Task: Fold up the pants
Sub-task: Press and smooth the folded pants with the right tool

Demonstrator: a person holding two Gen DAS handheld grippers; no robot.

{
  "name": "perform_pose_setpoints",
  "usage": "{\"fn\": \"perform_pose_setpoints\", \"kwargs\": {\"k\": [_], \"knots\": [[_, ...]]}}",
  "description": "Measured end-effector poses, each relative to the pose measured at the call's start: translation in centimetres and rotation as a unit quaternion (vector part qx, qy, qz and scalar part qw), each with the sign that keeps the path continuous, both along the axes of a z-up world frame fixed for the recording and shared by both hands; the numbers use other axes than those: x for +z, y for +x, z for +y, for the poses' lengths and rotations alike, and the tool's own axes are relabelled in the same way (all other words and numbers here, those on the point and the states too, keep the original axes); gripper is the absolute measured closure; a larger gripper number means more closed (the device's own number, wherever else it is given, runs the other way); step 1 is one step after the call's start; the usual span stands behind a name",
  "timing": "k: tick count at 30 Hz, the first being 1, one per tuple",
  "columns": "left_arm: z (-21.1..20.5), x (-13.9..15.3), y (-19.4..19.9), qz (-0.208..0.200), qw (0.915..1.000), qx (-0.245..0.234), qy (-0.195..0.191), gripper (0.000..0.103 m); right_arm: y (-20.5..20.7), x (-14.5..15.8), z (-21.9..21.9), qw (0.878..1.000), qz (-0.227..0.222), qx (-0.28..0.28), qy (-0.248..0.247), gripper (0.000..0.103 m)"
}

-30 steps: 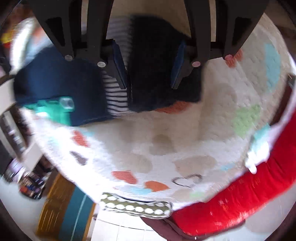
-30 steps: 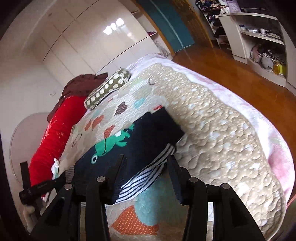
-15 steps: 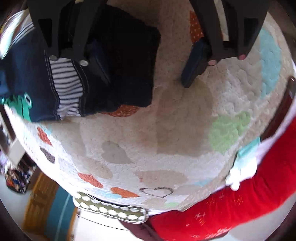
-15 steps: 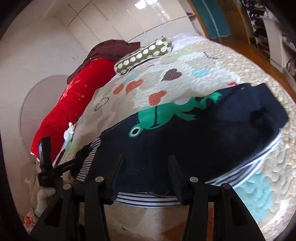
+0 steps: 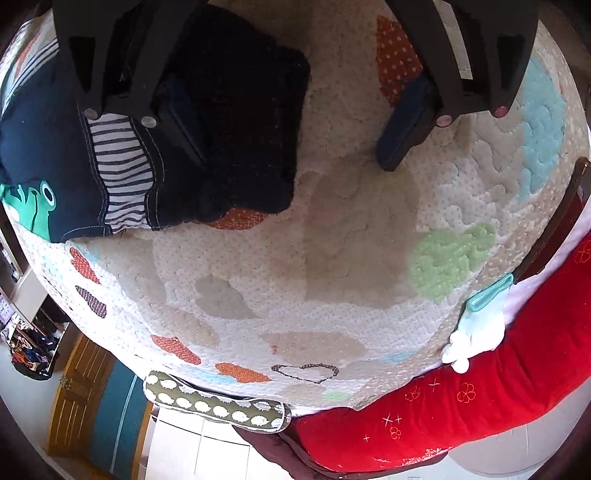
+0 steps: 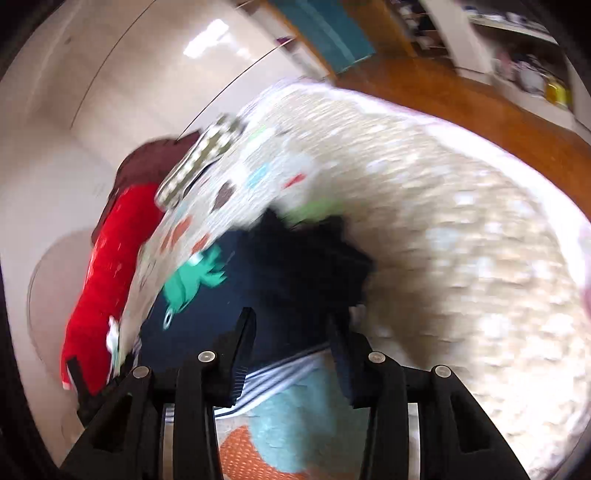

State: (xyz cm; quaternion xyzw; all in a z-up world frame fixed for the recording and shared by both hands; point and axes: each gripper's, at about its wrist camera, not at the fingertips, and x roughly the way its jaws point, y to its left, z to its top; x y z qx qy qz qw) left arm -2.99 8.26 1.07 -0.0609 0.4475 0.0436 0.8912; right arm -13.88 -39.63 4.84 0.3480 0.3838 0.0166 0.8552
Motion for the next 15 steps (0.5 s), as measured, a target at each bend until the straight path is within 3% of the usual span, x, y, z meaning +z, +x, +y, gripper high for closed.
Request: {"fn": "perform_pose_setpoints", "kwargs": {"k": [2, 6, 10, 12, 14, 15], "knots": [[-0.1, 0.3, 0.0, 0.002, 1.0000, 0.001, 0.007, 0.014, -1.6, 0.7, -0.9, 0.998, -0.002, -0.042, -0.041, 0.042], [-1.0, 2.4, -1.7, -0.009, 0.9986, -0.001, 0.052, 0.017, -4.2, 1.4, -2.5, 0.998, -0.020, -0.058, -0.030, 0.042], [-2.3, 6.1, -5.8, -0.066, 0.9939, -0.014, 0.087, 0.017, -5.9, 2.8, -4.1, 0.996, -0.033, -0.072, -0.051, 0.042], [-3.2, 8.4, -8.1, -0.114, 0.9866, -0.011, 0.117, 0.017, -6.5, 3.2, -4.3, 0.995, -0.041, -0.076, -0.059, 0.042], [-4.4, 10.8, -10.3, -0.171, 0.9739, -0.011, 0.149, 0.016, -6.7, 3.8, -3.9, 0.993, -0.047, -0.077, -0.071, 0.042], [-5.0, 11.9, -11.0, -0.194, 0.9676, -0.013, 0.162, 0.010, -6.6, 4.2, -3.4, 0.993, -0.047, -0.077, -0.079, 0.042]]}}
